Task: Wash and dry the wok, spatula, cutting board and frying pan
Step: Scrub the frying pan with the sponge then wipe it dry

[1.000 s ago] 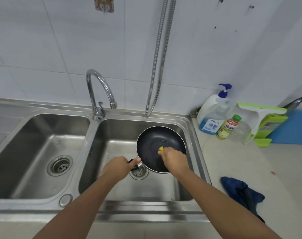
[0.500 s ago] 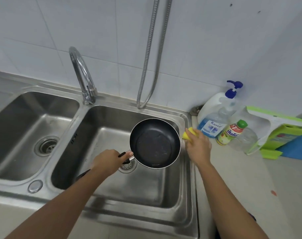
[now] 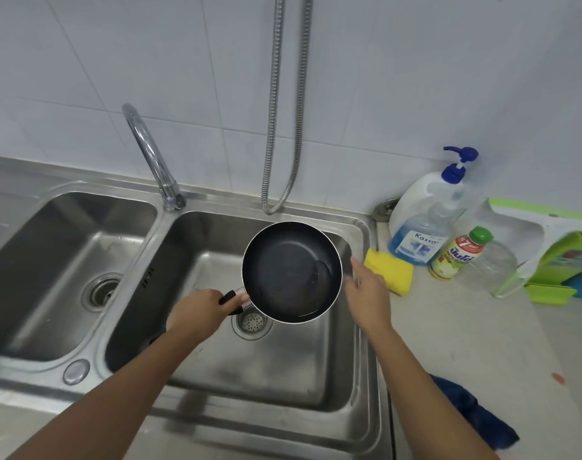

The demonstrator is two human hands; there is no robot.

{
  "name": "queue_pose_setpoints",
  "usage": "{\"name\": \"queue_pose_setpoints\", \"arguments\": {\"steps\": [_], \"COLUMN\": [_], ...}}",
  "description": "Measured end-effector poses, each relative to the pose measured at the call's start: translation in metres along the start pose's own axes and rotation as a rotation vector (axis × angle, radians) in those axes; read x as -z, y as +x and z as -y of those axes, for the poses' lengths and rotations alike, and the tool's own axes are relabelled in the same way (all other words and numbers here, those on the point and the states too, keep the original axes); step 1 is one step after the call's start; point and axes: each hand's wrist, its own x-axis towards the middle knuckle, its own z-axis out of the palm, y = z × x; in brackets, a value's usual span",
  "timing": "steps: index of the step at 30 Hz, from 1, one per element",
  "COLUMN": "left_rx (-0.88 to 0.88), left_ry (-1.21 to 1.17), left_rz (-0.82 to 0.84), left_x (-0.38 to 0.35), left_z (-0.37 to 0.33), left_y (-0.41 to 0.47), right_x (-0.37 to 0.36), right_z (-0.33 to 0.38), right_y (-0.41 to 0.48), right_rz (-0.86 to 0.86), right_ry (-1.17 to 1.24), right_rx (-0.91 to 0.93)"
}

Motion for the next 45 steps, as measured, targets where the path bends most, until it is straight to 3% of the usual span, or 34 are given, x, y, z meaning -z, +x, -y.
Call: {"name": "queue_pose_setpoints", "arguments": {"steps": [2, 5, 9, 17, 26, 33, 37, 45], "left_rx": [-0.008, -0.033, -0.071, -0.177, -0.069, -0.089, -0.066, 0.055], "left_ry": [0.000, 0.006, 0.010, 0.011, 0.040, 0.026, 0.031, -0.106], "left_rz": [-0.034, -0.099, -0.209, -0.397, -0.321, -0.293, -0.227, -0.130], "left_x": [0.005, 0.013, 0.023, 0.032, 0.030, 0.046, 0.047, 0.057], "left_z": [0.007, 0.020, 0.044, 0.089, 0.134, 0.149, 0.163, 0.183], "left_y": [-0.003, -0.007, -0.010, -0.022, -0.028, -0.025, -0.015, 0.018], "right_x": [-0.008, -0.021, -0.035, -0.063, -0.094, -0.108, -0.117, -0.139], "right_z": [0.015, 0.029, 0.040, 0.075, 0.095, 0.112, 0.117, 0.151], "right_y": [-0.010, -0.016, -0.013, -0.030, -0.049, -0.050, -0.047, -0.025], "right_rz": [0.104, 0.163, 0.161, 0.153, 0.191, 0.180, 0.260, 0.236], "right_ry": [0.233, 0.275, 0.506, 0.460, 0.263, 0.270, 0.230, 0.203], "right_rx": [-0.096, -0.088, -0.213, -0.161, -0.082, -0.078, -0.100, -0.084]}}
